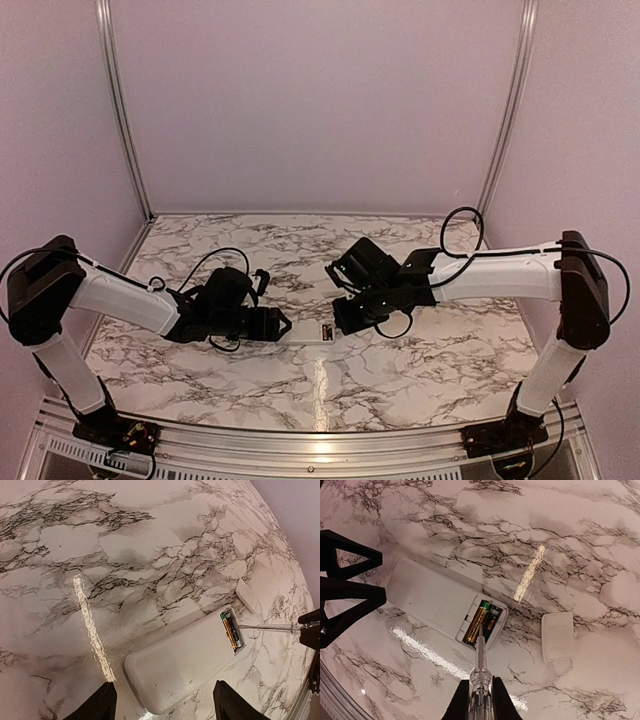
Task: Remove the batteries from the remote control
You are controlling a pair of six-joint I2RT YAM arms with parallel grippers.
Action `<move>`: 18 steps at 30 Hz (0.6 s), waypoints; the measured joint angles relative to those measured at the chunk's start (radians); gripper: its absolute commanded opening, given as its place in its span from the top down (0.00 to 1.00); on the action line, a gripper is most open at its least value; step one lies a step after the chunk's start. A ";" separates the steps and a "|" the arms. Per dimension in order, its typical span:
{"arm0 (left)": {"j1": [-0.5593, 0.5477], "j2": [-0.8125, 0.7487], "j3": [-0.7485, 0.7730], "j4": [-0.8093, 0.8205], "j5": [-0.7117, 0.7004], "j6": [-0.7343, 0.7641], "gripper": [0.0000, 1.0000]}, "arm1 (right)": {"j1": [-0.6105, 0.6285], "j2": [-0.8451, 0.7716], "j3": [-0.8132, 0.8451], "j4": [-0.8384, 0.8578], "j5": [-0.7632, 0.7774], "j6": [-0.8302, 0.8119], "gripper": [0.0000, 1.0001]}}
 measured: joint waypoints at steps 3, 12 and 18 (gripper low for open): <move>-0.008 0.011 0.013 -0.006 0.000 0.002 0.32 | 0.000 0.015 0.002 0.000 0.000 0.000 1.00; -0.026 0.055 0.047 -0.026 0.000 0.011 0.36 | 0.000 0.029 0.002 0.002 0.000 -0.001 1.00; -0.034 0.069 0.059 -0.049 -0.002 0.013 0.37 | 0.000 0.034 0.002 0.005 0.000 -0.002 1.00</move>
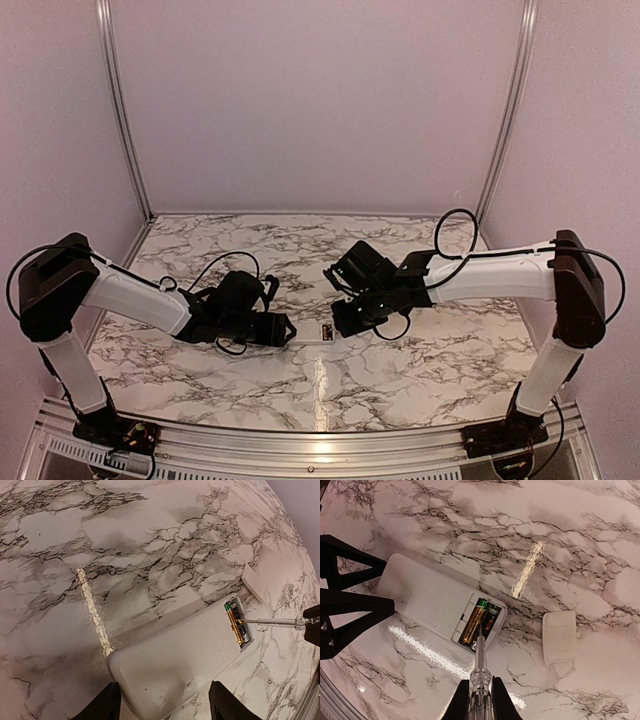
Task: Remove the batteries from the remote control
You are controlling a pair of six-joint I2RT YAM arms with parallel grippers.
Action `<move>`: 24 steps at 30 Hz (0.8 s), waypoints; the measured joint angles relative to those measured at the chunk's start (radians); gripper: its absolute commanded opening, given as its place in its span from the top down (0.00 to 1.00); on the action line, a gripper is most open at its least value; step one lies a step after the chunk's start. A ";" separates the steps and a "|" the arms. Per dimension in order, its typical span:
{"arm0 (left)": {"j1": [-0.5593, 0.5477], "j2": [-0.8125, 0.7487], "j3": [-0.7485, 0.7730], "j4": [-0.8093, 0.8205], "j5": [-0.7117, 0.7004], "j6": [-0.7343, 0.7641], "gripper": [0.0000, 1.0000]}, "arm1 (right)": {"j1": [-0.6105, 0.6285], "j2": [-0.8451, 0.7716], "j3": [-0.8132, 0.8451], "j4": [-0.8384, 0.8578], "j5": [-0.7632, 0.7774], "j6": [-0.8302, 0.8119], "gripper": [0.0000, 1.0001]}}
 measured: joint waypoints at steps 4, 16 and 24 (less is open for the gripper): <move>-0.001 0.010 0.014 -0.014 -0.009 0.001 0.38 | 0.000 0.000 0.000 0.000 0.000 -0.003 1.00; -0.007 0.033 0.025 -0.026 -0.030 0.005 0.43 | 0.000 0.020 0.023 -0.014 0.000 -0.015 1.00; -0.008 0.045 0.040 -0.040 -0.043 0.008 0.46 | 0.000 0.041 0.045 -0.034 -0.005 -0.037 1.00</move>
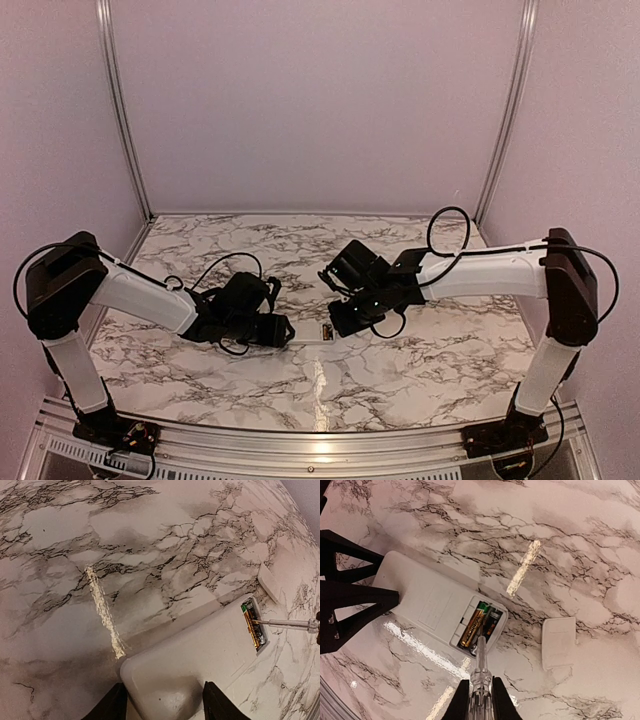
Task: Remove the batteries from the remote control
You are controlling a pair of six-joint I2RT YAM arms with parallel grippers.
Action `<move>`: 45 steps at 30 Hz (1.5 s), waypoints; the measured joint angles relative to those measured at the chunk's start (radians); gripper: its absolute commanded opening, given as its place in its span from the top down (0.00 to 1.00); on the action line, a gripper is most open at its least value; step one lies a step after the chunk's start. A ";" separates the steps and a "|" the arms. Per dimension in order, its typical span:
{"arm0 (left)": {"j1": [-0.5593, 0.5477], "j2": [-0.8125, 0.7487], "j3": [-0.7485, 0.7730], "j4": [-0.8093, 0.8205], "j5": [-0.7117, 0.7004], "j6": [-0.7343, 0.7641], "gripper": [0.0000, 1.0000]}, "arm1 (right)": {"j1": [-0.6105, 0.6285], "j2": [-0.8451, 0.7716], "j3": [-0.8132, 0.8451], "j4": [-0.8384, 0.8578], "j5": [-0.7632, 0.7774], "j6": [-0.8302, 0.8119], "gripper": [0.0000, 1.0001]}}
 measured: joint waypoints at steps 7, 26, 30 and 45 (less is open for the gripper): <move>0.000 0.008 0.011 -0.008 -0.011 0.001 0.49 | 0.000 0.016 0.017 -0.011 -0.006 -0.019 1.00; 0.000 0.011 0.016 -0.008 -0.024 0.001 0.53 | -0.006 -0.019 -0.051 0.037 -0.026 -0.029 1.00; 0.000 0.013 0.019 -0.008 -0.026 0.002 0.53 | -0.020 -0.039 -0.092 0.064 -0.063 -0.032 1.00; 0.000 0.023 0.034 -0.012 -0.037 0.012 0.55 | -0.105 -0.098 -0.233 0.190 -0.254 -0.063 1.00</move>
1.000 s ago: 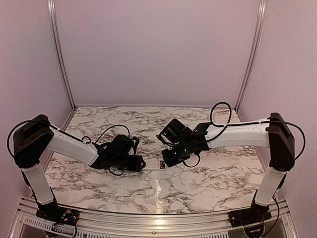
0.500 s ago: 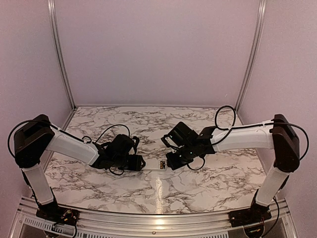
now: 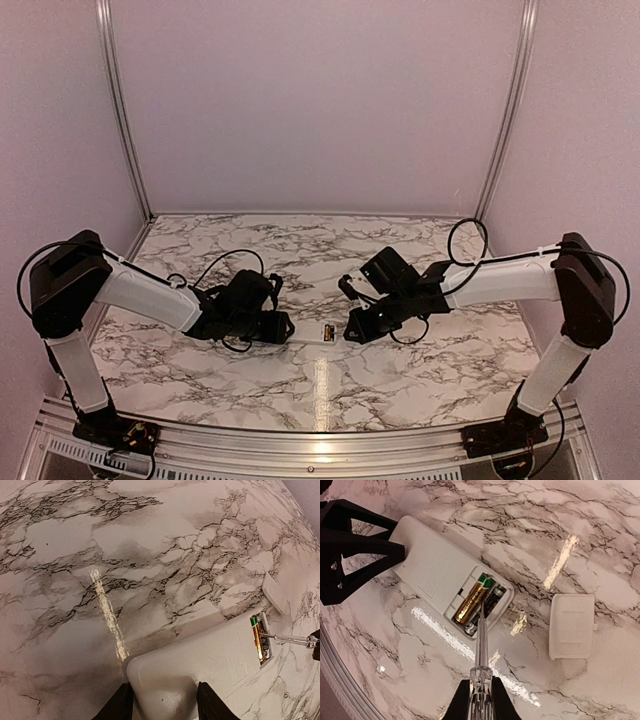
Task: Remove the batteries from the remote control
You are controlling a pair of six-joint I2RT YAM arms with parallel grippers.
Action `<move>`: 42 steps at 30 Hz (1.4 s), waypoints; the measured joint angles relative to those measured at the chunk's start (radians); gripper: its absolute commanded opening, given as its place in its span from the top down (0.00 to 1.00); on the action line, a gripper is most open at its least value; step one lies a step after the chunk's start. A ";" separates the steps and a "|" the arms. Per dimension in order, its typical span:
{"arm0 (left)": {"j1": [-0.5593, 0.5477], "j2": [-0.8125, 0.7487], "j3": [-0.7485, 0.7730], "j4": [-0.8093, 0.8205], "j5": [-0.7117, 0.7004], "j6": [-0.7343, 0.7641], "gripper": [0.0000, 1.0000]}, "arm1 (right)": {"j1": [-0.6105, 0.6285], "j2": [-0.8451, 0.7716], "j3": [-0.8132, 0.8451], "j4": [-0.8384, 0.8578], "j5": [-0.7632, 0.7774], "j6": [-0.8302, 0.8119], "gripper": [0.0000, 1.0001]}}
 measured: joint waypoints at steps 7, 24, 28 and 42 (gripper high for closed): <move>0.000 0.004 0.005 0.000 -0.003 0.002 0.55 | -0.024 -0.006 -0.019 0.026 -0.055 -0.016 1.00; 0.000 0.005 0.006 0.004 -0.005 0.006 0.57 | -0.024 -0.013 -0.072 0.092 -0.098 -0.049 1.00; 0.000 0.005 0.006 0.005 -0.006 0.006 0.57 | -0.033 -0.016 -0.080 0.103 -0.100 -0.052 1.00; 0.000 0.005 0.007 0.005 -0.005 0.011 0.58 | -0.036 -0.017 -0.048 0.070 -0.085 -0.052 1.00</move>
